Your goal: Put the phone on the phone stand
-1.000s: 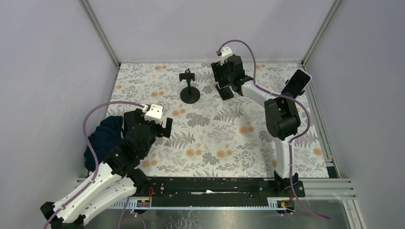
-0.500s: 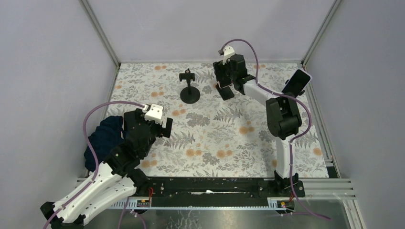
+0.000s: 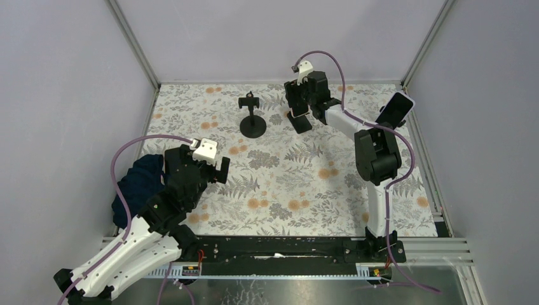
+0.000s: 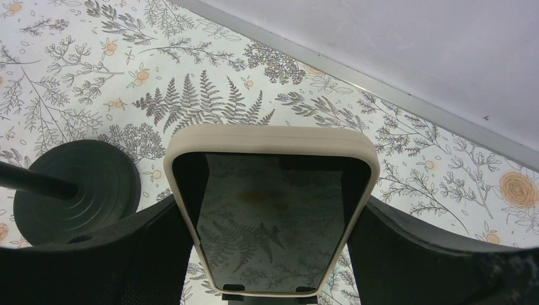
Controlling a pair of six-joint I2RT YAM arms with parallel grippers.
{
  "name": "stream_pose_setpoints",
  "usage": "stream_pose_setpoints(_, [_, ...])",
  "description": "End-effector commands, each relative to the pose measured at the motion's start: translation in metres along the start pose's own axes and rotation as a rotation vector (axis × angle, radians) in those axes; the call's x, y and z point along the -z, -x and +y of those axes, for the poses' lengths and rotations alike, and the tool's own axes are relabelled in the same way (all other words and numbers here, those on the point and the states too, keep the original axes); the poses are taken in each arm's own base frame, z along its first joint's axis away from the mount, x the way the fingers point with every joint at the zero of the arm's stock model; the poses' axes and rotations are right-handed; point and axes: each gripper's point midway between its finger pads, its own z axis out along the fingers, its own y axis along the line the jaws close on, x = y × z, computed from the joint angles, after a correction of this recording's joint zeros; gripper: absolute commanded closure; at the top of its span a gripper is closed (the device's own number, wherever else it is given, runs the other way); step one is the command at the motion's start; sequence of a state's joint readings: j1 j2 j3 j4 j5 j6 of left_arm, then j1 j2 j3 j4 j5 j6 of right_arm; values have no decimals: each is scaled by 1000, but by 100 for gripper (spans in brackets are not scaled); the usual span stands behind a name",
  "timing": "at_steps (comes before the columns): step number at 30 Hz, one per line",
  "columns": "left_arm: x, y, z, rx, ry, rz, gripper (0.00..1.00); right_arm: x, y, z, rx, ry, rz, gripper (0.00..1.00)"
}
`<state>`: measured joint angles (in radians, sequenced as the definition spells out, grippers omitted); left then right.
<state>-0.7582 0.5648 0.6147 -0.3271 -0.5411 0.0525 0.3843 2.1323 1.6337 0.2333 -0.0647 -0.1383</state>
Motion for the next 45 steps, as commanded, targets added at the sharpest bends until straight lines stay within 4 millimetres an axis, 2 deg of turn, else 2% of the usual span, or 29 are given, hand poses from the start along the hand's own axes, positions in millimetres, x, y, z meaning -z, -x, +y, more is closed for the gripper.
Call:
stream_pose_setpoints(1, [-2, 4, 0, -4, 0, -23, 2, -6, 27, -6, 14, -1, -58, 52])
stream_pose_setpoints(10, [-2, 4, 0, -2, 0, -26, 2, -12, 23, -5, 7, 0, -40, 45])
stream_pose_setpoints(16, [-2, 5, 0, -3, -1, -27, 2, -13, 19, -6, 7, -8, -27, 35])
stream_pose_setpoints(21, [-1, 5, 0, -1, -3, -31, 1, -13, 17, -7, -1, -9, -18, 32])
stream_pose_setpoints(45, [2, 8, 0, 6, -12, -46, 1, -9, 31, -3, -39, 10, -7, 14])
